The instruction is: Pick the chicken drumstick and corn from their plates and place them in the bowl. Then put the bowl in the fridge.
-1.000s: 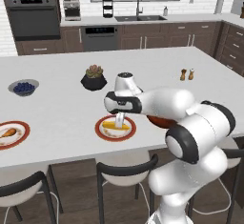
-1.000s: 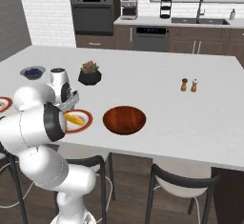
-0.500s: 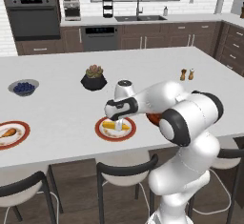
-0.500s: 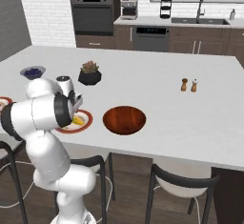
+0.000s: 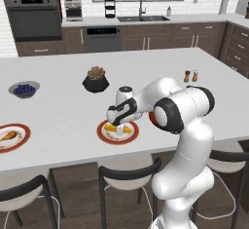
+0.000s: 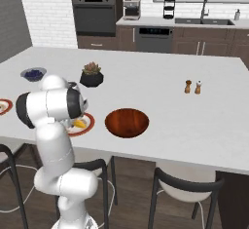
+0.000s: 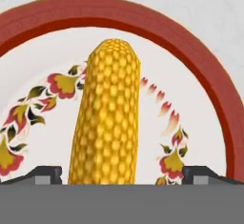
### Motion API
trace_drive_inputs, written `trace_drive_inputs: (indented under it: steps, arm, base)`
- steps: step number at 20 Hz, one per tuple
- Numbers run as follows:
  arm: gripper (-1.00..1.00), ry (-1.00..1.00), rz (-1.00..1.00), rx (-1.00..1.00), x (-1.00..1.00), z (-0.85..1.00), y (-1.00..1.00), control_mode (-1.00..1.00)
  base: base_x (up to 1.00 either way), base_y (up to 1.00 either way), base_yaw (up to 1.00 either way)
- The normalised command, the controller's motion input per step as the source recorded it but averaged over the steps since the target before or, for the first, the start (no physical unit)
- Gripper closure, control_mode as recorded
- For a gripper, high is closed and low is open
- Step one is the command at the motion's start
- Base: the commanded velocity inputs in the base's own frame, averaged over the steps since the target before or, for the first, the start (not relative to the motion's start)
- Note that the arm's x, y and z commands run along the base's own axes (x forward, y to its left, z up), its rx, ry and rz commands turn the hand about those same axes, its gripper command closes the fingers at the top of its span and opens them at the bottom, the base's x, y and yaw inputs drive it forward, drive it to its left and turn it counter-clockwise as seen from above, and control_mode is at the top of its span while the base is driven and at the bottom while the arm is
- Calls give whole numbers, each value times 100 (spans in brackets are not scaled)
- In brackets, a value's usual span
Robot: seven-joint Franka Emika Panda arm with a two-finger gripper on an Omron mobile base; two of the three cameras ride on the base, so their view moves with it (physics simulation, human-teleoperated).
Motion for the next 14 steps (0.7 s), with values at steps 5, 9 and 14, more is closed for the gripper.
trace_drive_inputs:
  steps: [5,9,14]
  arm:
    - [100,0,3,0,8,-45,4,-100]
    - [100,-2,2,0,0,-39,3,-100]
    - [100,-13,0,0,-50,-8,-8,-100]
  base:
    - [0,0,0]
    - [0,0,0]
    - [0,0,0]
